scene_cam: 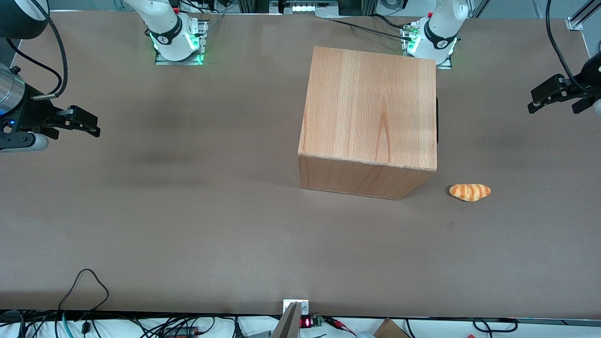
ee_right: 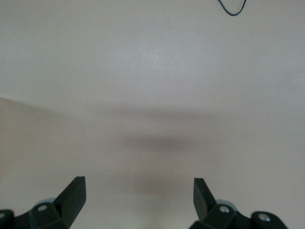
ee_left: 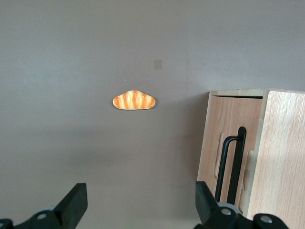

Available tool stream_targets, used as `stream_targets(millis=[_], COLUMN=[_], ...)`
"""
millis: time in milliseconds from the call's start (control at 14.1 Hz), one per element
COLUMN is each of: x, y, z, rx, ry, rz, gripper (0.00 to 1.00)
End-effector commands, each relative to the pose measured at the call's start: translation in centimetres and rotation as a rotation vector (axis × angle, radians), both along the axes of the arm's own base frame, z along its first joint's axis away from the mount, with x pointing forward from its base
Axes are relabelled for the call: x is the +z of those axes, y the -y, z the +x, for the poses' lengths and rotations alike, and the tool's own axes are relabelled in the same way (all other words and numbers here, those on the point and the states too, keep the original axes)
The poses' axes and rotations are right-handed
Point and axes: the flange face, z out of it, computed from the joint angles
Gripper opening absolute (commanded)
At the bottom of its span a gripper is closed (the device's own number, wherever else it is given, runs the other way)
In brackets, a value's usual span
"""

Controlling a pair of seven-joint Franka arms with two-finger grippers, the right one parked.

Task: Open top drawer with left arm

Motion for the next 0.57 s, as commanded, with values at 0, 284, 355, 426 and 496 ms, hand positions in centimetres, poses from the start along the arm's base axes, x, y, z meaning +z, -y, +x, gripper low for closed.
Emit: stream_targets(millis=[0,284,355,426,496], x=[0.7,0.6,0.3,0.0,-0.5], y=[0.0,0.4,0.4,0.3,0.5], z=[-0.5,-0.4,-0.4,-0.3,-0.4], rx=[-0.005,-0.007,-0.004,0.005,0.002], ry=[0.001,-0.006,-0.013,-0.021,-0.047], rz=[-0.004,-0.001,-0.003,-0.006,-0.016], gripper=[1.00,1.00,1.00,1.00,1.00])
